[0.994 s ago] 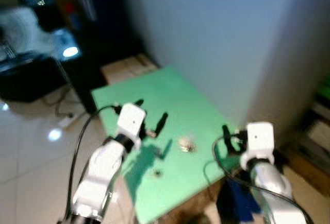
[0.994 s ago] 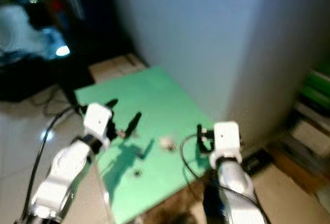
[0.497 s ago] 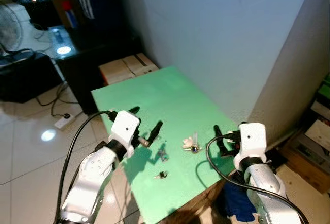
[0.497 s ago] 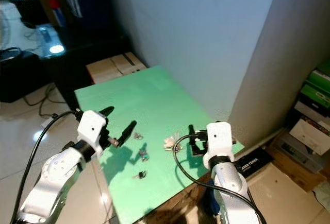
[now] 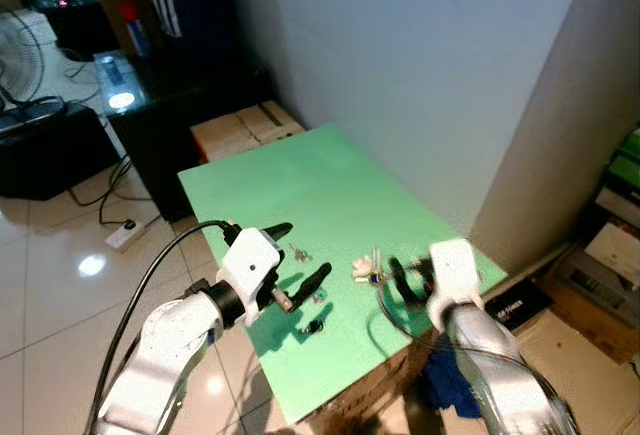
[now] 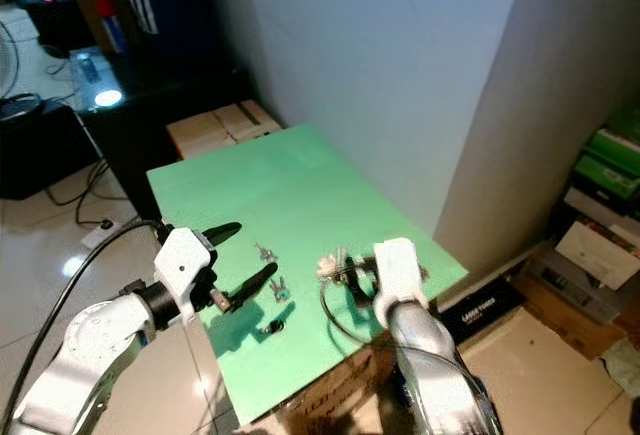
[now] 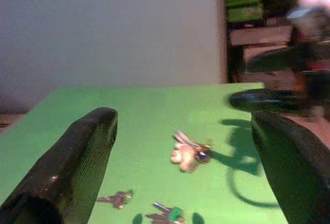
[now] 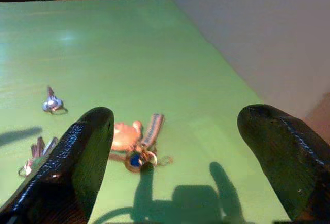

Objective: Hang keys on a hook

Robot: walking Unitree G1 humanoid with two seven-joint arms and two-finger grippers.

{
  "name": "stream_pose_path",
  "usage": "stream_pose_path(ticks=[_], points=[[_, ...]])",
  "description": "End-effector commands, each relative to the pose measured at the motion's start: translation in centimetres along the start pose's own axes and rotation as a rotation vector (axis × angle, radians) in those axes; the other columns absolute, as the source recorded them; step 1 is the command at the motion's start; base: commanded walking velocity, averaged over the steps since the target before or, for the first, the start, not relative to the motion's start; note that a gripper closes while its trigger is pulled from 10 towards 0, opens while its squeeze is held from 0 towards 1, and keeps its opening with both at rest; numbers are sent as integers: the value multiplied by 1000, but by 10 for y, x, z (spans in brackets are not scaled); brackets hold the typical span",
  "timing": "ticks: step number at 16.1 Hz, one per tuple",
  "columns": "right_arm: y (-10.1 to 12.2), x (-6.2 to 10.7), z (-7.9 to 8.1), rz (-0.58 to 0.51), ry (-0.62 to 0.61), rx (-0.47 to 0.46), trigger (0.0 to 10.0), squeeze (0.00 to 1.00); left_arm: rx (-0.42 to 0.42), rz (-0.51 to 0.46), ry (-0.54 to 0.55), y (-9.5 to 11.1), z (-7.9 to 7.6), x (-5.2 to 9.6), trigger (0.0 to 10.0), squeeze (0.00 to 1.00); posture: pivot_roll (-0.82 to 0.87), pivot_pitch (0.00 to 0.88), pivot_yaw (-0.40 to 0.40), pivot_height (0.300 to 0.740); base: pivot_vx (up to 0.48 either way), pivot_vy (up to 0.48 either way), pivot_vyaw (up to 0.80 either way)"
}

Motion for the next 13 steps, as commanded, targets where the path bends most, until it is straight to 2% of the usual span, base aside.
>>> stream_pose_path(ticks=[1,3,7,9,10,11,13], points=[[-3,-7,6,10,24,10,10000,1000,-3,-3,-11,7,0,4,10000,0,67,62,83,740,0,0,0],[-15,-17,10,72,32,31,10000,1000,-4,2,0,9,-1,9,10000,0,96,77,76,740,0,0,0],[-27,-27,9,119,25,-2,10000,1000,8,23,15,10,-3,21,10000,0,120,102,89,740,0,0,0],[-32,-32,9,146,23,46,10000,1000,9,40,13,12,-3,26,10000,0,131,117,99,740,0,0,0],[-33,-33,9,150,24,53,10000,882,9,45,14,12,-3,27,10000,0,133,120,101,740,0,0,0],[-35,-35,9,165,31,67,10000,0,8,56,14,13,-3,30,10000,0,144,133,108,740,0,0,0],[-37,-36,10,182,50,53,10000,0,7,73,13,13,-4,34,10000,0,152,145,115,740,0,0,0]])
Point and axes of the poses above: a point about 5 cm out from each wrist's last joint towards the gripper, its own x axis pointing back from the gripper into the wrist, its own y axis along the axis of the wrist's last joint, z = x × y, the point moved 1 cm from there along -x, pointing out of the wrist towards the gripper, and after that the axes turned 14 degrees about x, right-handed, at the moved point
